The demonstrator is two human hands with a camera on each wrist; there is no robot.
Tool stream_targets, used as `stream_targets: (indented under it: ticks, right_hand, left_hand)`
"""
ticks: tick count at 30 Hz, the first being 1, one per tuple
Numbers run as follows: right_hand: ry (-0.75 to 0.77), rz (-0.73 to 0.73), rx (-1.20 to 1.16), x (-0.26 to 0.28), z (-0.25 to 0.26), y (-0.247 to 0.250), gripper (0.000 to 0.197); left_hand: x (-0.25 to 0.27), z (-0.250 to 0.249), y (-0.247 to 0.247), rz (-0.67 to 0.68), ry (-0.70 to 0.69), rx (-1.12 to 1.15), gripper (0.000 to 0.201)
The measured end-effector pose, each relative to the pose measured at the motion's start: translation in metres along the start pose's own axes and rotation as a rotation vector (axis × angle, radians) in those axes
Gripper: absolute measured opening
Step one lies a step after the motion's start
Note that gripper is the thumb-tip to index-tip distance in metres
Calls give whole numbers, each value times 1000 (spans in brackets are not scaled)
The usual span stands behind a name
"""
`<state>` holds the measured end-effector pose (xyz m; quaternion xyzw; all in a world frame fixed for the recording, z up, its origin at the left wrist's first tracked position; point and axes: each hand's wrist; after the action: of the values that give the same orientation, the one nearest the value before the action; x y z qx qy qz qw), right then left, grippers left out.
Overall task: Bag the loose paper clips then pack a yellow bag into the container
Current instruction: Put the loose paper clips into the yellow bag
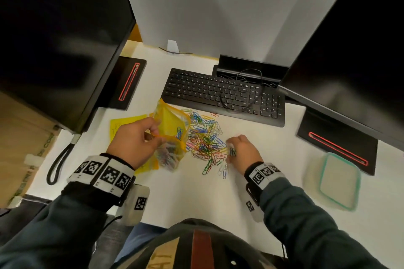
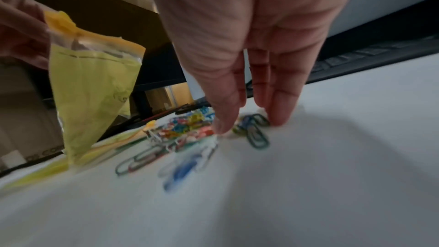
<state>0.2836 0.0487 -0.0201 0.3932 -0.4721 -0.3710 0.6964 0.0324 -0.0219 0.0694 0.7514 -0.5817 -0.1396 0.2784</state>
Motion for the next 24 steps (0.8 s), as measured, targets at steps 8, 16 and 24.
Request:
stream_targets:
  ticks: [8,16,24]
  right_hand:
    - [241,161,253,14,-1,-10,65]
    - [258,38,257,3,25,-20,27]
    - [180,56,216,-6,22,-10,30]
  left_hand:
    - [4,4,-2,-10,4,47,23]
    - [3,-6,-19,48,-28,61,31]
    - [-3,-12,-27,77,-35,63,32]
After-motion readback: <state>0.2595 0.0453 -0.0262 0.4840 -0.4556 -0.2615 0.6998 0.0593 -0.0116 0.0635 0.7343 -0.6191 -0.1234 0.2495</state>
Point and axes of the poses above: each hand's wrist, its own x-axis away from the middle knuckle, its own y-axis out of the back of the hand, z = x × y, and after that the axes turned 12 degrees about x, right-handed
